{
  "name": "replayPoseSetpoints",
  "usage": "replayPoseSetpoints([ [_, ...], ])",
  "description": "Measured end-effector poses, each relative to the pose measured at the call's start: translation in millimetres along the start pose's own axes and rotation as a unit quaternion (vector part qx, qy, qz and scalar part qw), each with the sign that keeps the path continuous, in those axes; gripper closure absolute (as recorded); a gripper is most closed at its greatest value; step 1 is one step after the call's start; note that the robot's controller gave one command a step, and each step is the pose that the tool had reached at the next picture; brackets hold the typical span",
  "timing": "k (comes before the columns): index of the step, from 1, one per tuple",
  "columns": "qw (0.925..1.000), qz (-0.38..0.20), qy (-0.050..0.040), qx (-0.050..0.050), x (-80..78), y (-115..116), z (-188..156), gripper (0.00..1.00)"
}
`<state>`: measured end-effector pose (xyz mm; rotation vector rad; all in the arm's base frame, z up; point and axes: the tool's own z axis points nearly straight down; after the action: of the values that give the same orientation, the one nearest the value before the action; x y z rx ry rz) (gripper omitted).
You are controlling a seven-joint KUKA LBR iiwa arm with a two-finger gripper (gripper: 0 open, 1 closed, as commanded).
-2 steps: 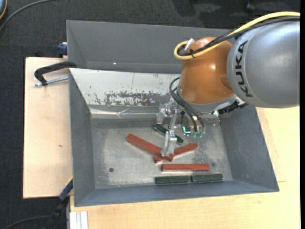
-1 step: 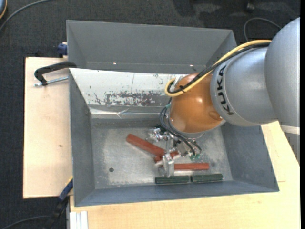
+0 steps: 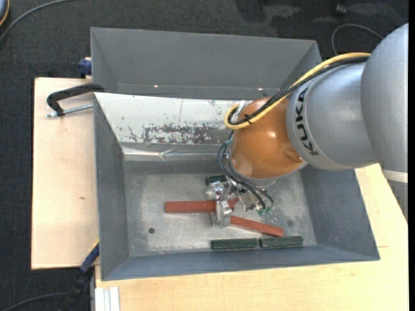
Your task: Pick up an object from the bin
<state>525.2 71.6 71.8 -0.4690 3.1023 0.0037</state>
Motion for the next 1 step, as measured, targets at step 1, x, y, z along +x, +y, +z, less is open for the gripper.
replayPoseSetpoints([
  [1,0.9996,0.026,-0.0038,0.002,9.2,-13.8,-116.5,1.0],
])
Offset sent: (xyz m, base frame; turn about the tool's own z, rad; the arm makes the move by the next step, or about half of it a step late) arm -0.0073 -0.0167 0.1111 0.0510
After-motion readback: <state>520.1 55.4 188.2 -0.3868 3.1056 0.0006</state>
